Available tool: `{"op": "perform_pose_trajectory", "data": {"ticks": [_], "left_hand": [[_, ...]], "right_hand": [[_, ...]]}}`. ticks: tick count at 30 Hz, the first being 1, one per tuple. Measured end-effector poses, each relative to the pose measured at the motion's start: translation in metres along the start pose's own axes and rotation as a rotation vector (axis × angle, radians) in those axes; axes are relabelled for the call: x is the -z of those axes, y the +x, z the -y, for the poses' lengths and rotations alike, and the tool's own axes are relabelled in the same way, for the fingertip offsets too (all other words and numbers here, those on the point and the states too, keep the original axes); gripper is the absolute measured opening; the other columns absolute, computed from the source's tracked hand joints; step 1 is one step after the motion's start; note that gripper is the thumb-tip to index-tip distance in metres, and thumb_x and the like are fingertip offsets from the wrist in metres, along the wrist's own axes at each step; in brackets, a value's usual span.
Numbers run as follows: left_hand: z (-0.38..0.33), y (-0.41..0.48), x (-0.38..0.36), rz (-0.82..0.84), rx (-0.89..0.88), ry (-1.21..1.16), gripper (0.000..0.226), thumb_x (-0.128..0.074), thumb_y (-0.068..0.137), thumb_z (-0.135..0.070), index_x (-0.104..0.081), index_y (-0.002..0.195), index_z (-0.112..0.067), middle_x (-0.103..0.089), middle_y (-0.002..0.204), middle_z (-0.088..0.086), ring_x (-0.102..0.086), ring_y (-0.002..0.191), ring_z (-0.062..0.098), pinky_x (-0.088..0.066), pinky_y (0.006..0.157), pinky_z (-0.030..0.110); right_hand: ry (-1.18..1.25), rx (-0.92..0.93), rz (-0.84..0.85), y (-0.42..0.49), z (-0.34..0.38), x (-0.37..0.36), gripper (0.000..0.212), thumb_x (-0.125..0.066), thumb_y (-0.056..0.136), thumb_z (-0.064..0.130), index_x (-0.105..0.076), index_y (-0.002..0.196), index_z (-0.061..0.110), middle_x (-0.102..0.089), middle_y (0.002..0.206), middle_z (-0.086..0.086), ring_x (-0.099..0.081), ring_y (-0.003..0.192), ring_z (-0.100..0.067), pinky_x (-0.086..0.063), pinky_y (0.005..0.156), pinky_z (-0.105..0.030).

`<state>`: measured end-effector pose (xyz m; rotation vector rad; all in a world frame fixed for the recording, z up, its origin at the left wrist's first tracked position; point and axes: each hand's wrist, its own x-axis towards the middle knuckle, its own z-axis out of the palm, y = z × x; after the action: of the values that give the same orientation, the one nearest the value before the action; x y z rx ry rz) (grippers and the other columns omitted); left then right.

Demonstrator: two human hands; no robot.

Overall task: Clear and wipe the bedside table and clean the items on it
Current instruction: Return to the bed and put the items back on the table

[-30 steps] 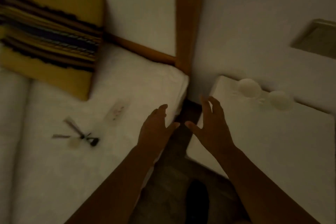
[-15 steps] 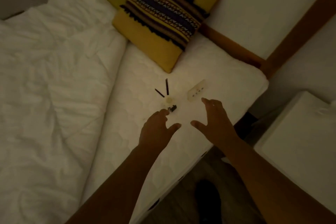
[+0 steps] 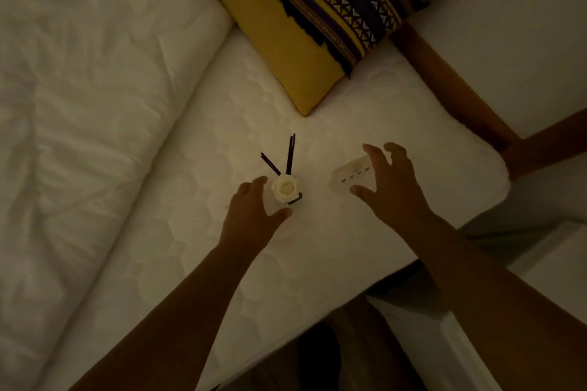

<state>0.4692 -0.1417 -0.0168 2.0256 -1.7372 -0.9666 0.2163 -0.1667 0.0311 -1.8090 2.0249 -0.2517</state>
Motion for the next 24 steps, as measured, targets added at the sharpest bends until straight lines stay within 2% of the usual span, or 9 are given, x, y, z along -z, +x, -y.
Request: {"op": "perform_pose_trajectory", "data": {"ticks": [2, 5, 7, 9, 12, 16, 19, 22, 24], "left_hand": [[-0.004, 0.005, -0.01, -0.004, -0.026, 0.01, 0.073, -0.078, 0.073, -0.044, -0.047, 0.135, -0.022, -0.052, 0.132, 0.001, -0.046, 0.121, 0.021, -0.041, 0.1, 0.037], [-0.013, 0.01, -0.021, -0.093, -0.131, 0.053, 0.05, -0.08, 0.073, -0.038, -0.063, 0.116, -0.018, -0.061, 0.119, 0.001, -0.052, 0.113, 0.023, -0.036, 0.093, 0.032], [-0.018, 0.012, -0.026, -0.172, -0.18, 0.033, 0.04, -0.083, 0.071, -0.031, -0.065, 0.105, -0.02, -0.064, 0.109, 0.005, -0.057, 0.104, 0.028, -0.04, 0.086, 0.035], [-0.021, 0.011, -0.028, -0.2, -0.148, -0.096, 0.043, -0.085, 0.068, -0.025, -0.058, 0.101, -0.031, -0.065, 0.104, 0.008, -0.061, 0.098, 0.031, -0.05, 0.084, 0.043], [-0.018, 0.015, -0.03, -0.165, -0.073, -0.174, 0.044, -0.085, 0.069, -0.027, -0.061, 0.105, -0.031, -0.066, 0.108, 0.006, -0.063, 0.098, 0.029, -0.054, 0.085, 0.048], [-0.016, 0.022, -0.033, -0.167, -0.109, -0.086, 0.05, -0.086, 0.068, -0.027, -0.064, 0.112, -0.016, -0.065, 0.108, 0.006, -0.062, 0.099, 0.029, -0.053, 0.087, 0.048], [-0.018, 0.025, -0.035, -0.147, 0.001, -0.138, 0.051, -0.086, 0.067, -0.028, -0.063, 0.111, -0.016, -0.065, 0.108, 0.004, -0.06, 0.102, 0.029, -0.052, 0.088, 0.042], [-0.02, 0.026, -0.034, -0.085, 0.109, -0.216, 0.057, -0.086, 0.068, -0.028, -0.061, 0.118, -0.016, -0.064, 0.114, -0.002, -0.059, 0.103, 0.016, -0.045, 0.083, 0.027], [-0.026, 0.023, -0.032, -0.031, 0.115, -0.206, 0.06, -0.083, 0.071, -0.033, -0.058, 0.123, -0.018, -0.063, 0.117, -0.004, -0.057, 0.103, 0.011, -0.039, 0.083, 0.024]], "right_hand": [[-0.02, 0.041, -0.014, 0.013, -0.005, -0.003, 0.078, -0.073, 0.082, 0.032, -0.029, 0.147, 0.028, -0.016, 0.153, -0.009, -0.023, 0.138, -0.032, -0.044, 0.1, -0.042], [-0.028, 0.079, -0.001, 0.03, -0.011, -0.007, 0.075, -0.073, 0.082, 0.031, -0.033, 0.145, 0.029, -0.019, 0.153, -0.01, -0.022, 0.138, -0.032, -0.044, 0.1, -0.043], [-0.025, 0.114, 0.014, 0.038, -0.014, -0.009, 0.065, -0.073, 0.083, 0.028, -0.043, 0.141, 0.026, -0.025, 0.151, -0.01, -0.026, 0.136, -0.031, -0.045, 0.1, -0.043], [-0.015, 0.167, 0.019, 0.042, -0.015, -0.011, 0.048, -0.07, 0.085, 0.025, -0.056, 0.131, 0.021, -0.035, 0.146, -0.009, -0.032, 0.133, -0.028, -0.046, 0.102, -0.04], [0.017, 0.189, 0.032, 0.042, -0.016, -0.013, 0.035, -0.067, 0.087, 0.021, -0.063, 0.121, 0.017, -0.048, 0.134, -0.008, -0.044, 0.121, -0.026, -0.045, 0.098, -0.035], [0.013, 0.195, 0.036, 0.039, -0.017, -0.014, 0.025, -0.065, 0.088, 0.024, -0.064, 0.111, 0.017, -0.053, 0.115, -0.01, -0.053, 0.102, -0.027, -0.049, 0.085, -0.035], [0.001, 0.189, 0.058, 0.034, -0.02, -0.014, 0.023, -0.063, 0.09, 0.028, -0.062, 0.11, 0.018, -0.052, 0.109, -0.008, -0.055, 0.097, -0.026, -0.05, 0.081, -0.035], [0.055, 0.163, 0.026, 0.024, -0.021, -0.014, 0.026, -0.061, 0.091, 0.029, -0.063, 0.113, 0.016, -0.054, 0.106, -0.009, -0.057, 0.092, -0.024, -0.048, 0.078, -0.032], [0.097, 0.136, -0.006, 0.013, -0.023, -0.012, 0.028, -0.06, 0.092, 0.032, -0.063, 0.113, 0.015, -0.056, 0.103, -0.008, -0.057, 0.089, -0.023, -0.048, 0.077, -0.033]]}}
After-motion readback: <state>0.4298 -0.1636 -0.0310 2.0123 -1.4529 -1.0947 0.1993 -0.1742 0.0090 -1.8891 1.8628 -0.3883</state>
